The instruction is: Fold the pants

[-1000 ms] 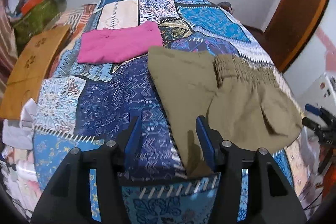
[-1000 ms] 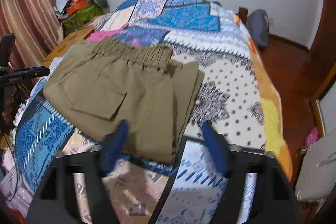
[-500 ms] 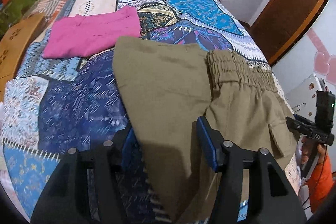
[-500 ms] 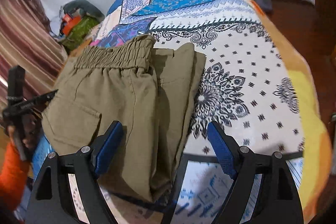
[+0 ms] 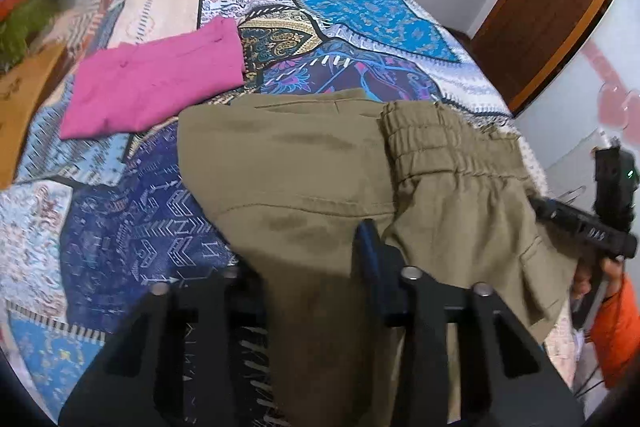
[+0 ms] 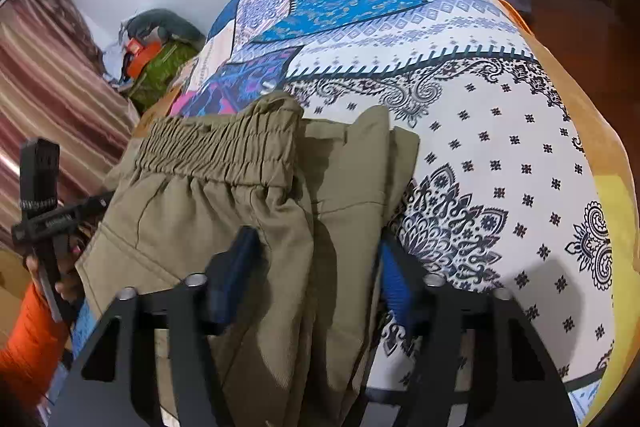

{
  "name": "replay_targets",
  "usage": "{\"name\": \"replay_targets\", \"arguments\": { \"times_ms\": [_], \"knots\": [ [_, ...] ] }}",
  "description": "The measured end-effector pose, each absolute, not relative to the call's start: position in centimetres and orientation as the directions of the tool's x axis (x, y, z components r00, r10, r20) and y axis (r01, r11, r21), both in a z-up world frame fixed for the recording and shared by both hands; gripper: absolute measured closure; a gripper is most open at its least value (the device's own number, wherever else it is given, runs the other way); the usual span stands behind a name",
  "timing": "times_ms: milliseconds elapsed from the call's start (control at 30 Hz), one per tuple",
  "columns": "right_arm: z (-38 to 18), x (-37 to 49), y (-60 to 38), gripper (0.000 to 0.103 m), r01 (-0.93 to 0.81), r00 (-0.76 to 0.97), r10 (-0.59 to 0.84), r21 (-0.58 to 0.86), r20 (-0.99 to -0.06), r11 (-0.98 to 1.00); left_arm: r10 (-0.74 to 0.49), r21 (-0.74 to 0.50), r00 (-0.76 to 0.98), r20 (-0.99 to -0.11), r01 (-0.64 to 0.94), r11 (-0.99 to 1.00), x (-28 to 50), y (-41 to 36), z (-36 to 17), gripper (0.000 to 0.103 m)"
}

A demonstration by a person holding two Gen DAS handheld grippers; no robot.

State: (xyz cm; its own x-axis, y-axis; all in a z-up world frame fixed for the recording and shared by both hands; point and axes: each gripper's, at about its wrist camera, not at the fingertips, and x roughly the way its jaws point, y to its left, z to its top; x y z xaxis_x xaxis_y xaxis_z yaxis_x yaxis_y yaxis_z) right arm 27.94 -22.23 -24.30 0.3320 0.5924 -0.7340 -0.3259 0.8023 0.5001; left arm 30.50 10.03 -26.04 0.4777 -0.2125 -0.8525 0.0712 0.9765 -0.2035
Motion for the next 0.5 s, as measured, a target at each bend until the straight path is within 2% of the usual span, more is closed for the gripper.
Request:
{"name": "replay_targets", "arguments": {
  "times_ms": [67,200,500],
  "knots": [
    [-24.2,28.1,-22.3,0.071,-0.323,0.326,0.601,0.512,-0.73,0.796,-0.195,-0.184,0.488,-0.851,0.072,0.98,30.4,9.7,-25.9,0.078],
    [-23.0,27.7,-21.7,0.084,-0.356,0.352,0.574,0.461,-0.739,0.813,-0.116,-0.096,0.513,-0.85,0.067,0.993,30.1,8.9,-25.3,0.089],
    [-19.8,27.2,-21.2,0.093,-0.413,0.421,0.533,0.368,-0.734,0.833,-0.055,0.0,0.585,-0.809,0.093,0.996,28.9,7.3,-22.1,0.097]
  ]
}}
